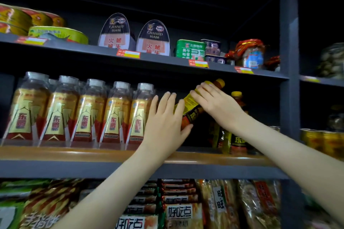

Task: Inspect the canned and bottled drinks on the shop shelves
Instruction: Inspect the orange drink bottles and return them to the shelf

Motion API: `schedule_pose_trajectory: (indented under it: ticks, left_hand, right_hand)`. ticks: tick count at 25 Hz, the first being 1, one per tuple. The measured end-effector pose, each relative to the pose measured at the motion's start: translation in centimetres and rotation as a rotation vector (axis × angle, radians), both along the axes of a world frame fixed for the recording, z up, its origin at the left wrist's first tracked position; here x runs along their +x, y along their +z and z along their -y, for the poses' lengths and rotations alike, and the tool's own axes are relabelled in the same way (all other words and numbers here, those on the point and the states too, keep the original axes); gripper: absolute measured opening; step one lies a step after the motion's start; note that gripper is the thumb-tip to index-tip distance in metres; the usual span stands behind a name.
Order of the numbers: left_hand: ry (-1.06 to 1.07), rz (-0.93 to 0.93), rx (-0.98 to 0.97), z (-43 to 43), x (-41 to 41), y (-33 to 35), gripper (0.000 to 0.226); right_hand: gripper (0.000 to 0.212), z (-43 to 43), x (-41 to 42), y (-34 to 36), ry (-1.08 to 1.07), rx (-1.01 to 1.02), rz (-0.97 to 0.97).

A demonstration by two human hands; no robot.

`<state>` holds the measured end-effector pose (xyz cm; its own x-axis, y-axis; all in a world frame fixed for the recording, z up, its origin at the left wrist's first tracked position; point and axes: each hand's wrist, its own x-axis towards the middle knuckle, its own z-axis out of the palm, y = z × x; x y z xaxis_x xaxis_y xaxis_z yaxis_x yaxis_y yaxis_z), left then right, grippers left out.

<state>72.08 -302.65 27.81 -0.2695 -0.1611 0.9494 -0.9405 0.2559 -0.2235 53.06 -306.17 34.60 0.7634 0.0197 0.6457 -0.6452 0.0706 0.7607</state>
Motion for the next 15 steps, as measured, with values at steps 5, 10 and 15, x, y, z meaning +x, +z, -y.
schedule_pose_trajectory:
  ticks: [5,10,15]
  left_hand:
    - [-0.034,-0.152,0.142,-2.1,-2.5,0.9,0.077]
    - [-0.408,-0.454,0.408,-8.0,-2.0,-4.2,0.06]
    - [-0.786,-0.837,0.849,-12.9,-2.5,-15.5,0.052]
  right_hand:
    - [0.048,-4.5,-0.7,-1.3,0.054,0.075,0.068]
    - [0.085,-9.2,-2.6,-6.5,0.418,0.575,0.509]
    - [0.087,-13.6,-0.8,-18.3,1.228,1.559,1.131]
